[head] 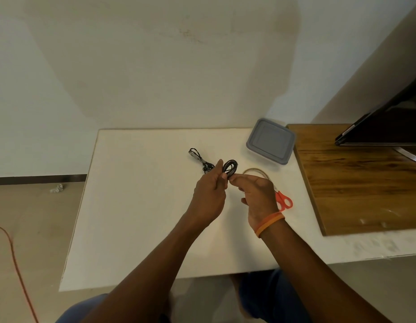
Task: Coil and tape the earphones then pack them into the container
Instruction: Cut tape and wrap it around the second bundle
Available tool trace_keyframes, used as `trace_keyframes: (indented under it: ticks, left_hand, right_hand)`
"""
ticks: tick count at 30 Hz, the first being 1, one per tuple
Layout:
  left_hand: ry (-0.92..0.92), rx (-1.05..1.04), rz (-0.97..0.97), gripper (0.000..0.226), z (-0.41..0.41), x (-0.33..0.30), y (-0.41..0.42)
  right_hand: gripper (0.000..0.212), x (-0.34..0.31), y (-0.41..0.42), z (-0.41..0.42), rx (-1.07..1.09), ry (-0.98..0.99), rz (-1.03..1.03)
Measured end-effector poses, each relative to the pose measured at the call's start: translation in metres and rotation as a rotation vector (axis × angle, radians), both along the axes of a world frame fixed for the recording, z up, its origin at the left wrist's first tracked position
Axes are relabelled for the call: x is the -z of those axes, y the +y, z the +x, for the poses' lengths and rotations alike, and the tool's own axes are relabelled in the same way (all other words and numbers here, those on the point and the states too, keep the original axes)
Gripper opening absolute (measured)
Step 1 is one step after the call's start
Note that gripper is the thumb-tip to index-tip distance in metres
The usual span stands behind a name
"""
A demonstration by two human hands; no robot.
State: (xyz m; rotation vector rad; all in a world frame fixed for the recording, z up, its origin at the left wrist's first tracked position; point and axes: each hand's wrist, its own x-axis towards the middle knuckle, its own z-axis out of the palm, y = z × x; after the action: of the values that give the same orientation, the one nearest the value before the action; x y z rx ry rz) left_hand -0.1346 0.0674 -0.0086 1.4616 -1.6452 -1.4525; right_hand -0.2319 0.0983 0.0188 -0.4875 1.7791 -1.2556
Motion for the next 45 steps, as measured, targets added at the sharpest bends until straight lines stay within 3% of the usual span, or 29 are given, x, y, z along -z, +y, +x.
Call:
trace_keyframes:
  ticks: [4,9,14,19,25,29,34,40,45]
  left_hand:
    - [-0.061,0.016,-0.026,0.046,0.000,-0.001,0.001]
    - [-0.277,0.056,-0.129,0.048,0.000,0.000,-0.002]
    - [-0.444,0.156,-0.276,0.053,-0.002,-0.005,0.000]
    - [-0.477,0.312,-0.305,0.049,0.002,-0.006,0.006]
    - [-0.410,0.403,-0.173,0.046,0.010,-0.006,-0.002]
    - [-0.374,0.415,-0.186,0.034,0.017,-0.007,-0.007]
    - [-0.267,0.384,-0.134,0.026,0.022,-0.009,-0.013]
    - [-0.293,0.253,-0.263,0.030,0.017,-0.006,-0.012]
    - [0.008,0.206,-0.070,0.024,0.020,-0.010,-0.012]
  right_hand:
    - [0.020,-0.001,0.000,-0.001,0.000,-0.027,-0.009]
    - [0.005,0.001,0.001,0.003,-0.078,-0.038,0.002]
    - [0.011,0.002,0.002,-0.004,-0.119,-0.062,-0.001]
    - [0.011,0.004,0.005,-0.012,-0.095,-0.104,0.058]
    - [0.015,0.005,0.006,-0.012,-0.124,-0.092,0.046]
    - [0.007,0.004,0.004,-0.011,-0.136,-0.065,0.039]
    - [0.021,0.004,0.002,-0.007,-0.136,0.027,-0.032]
    - [0.026,0.005,-0.001,0.000,-0.129,0.169,-0.111]
    - [0.022,0.003,-0.001,-0.005,-0.132,0.107,-0.101]
